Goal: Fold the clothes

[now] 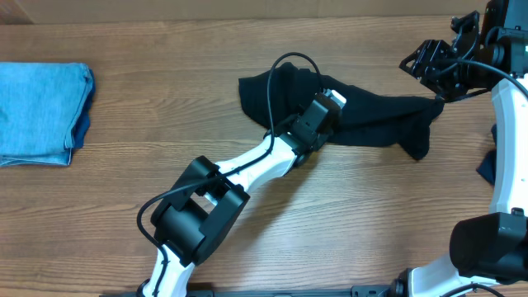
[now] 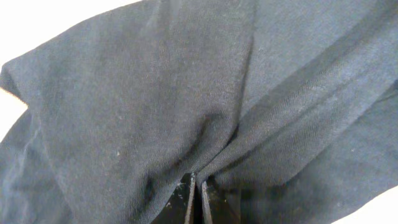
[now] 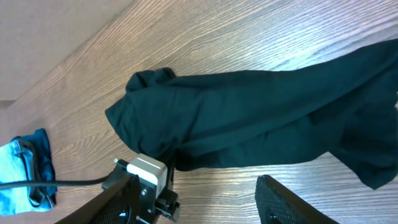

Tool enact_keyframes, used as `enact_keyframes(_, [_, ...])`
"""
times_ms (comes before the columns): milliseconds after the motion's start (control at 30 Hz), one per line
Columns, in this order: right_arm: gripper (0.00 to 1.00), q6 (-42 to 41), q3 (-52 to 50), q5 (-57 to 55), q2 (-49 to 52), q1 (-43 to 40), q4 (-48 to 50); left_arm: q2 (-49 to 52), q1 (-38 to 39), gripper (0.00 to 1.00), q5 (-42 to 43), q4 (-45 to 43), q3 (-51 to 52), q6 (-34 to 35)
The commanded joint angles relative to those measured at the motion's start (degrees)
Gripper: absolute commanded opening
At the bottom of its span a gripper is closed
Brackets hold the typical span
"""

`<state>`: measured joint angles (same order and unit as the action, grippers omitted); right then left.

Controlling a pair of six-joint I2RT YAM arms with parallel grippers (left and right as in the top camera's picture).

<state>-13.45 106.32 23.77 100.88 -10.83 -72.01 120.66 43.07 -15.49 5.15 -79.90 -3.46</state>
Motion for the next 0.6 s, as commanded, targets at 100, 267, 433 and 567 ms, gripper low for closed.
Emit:
enact_keyframes(100, [0.63, 1.57, 0.59, 0.55, -1.84, 0.22, -0.48, -0.57, -0.39, 0.04, -4.50, 14.75, -10.78, -0.35])
enact_keyframes(267, [0.63, 1.53, 0.59, 0.55, -1.84, 0.22, -0.33, -2.93, -0.98, 0.04, -4.59, 23.71, -20.13, -0.42])
enact_keyframes(433, [0.63, 1.57, 0.59, 0.52, -1.84, 0.22, -0.31, -6.40, -1.79, 0.04, -6.80, 30.53, -26.73, -0.15])
enact_keyframes(567, [0.63, 1.75, 0.59, 0.52, -1.84, 0.22, -0.33, -9.79, -3.21, 0.04, -12.63, 34.91, -27.52, 0.37])
